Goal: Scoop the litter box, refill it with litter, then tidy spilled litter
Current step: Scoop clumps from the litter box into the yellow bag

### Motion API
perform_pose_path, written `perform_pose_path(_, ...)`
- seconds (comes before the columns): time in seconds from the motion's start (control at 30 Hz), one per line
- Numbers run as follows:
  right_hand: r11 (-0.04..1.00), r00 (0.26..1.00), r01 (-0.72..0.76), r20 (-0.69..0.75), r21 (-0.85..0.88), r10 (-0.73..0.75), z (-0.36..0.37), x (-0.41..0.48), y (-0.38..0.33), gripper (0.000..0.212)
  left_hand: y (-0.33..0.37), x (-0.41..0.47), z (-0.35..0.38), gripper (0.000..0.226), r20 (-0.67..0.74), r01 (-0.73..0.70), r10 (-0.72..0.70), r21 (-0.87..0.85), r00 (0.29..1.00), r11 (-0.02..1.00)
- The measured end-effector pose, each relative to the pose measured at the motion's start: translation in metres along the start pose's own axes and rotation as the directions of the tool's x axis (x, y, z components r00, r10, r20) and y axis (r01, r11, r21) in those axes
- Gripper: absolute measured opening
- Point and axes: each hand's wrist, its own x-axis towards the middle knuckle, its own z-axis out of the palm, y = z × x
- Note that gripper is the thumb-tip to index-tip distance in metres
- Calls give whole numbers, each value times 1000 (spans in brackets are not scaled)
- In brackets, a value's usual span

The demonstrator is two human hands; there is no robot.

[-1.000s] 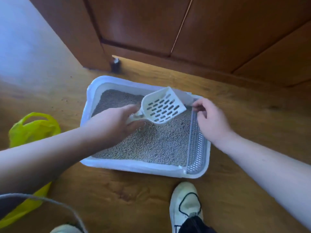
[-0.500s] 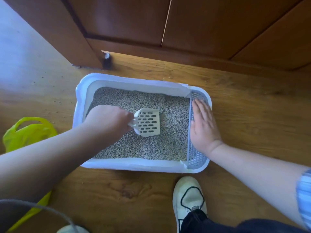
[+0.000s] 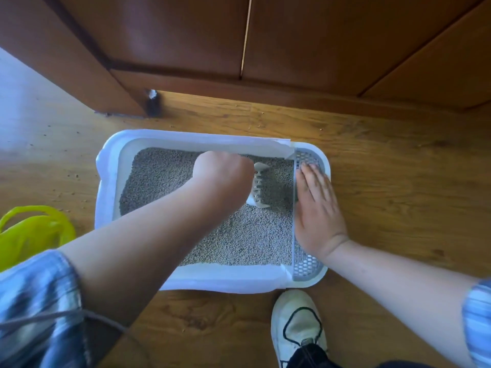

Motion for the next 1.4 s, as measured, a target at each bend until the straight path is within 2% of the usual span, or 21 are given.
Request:
perform_pose_path(0.13,1000,1000,10,3,15,-10,2,1,2,68,19,18,20,12,21,-8,10,-115,1000,993)
perform_pose_path(0.3,999,999,6,-34,48,-4,4,1,2,65,19,19,45,10,-48,-24,12,-250,999,968)
perform_pose_path(0.47,1000,998,9,-55,16,-8,5,2,1,61,4,16,58,11,-88,-113,86,-383,992,917)
perform_pose_path(0.63,1000,999,10,-47,-5,-11,4,2,1,60,-2,3,73,38,-42,-83,71,-542,997,836)
perform_pose_path(0.7,1000,999,6,-42,-14,-6,4,2,1,60,-4,-5,75,41,-36,-85,79,-575,996,814)
perform_pose_path(0.9,1000,999,7,-49,-9,-7,4,2,0,60,-32,-24,61,26,-75,-153,134,-458,988,875)
perform_pose_path(1.07,999,999,-7,-41,-31,6,5,2,-1,62,-67,-44,55,26,-81,-192,174,-401,981,896)
perform_pose_path(1.23,999,999,-8,-48,-32,6,4,3,-2,63,-98,-76,59,26,-96,-247,230,-254,968,935)
perform_pose_path(1.3,1000,999,-9,-52,-28,8,3,3,-2,63,-103,-85,63,29,-88,-209,191,-303,978,930)
perform_pose_path(1.4,1000,998,-14,-64,-26,12,2,3,-4,62,-100,-88,70,39,-63,-98,77,-481,995,871)
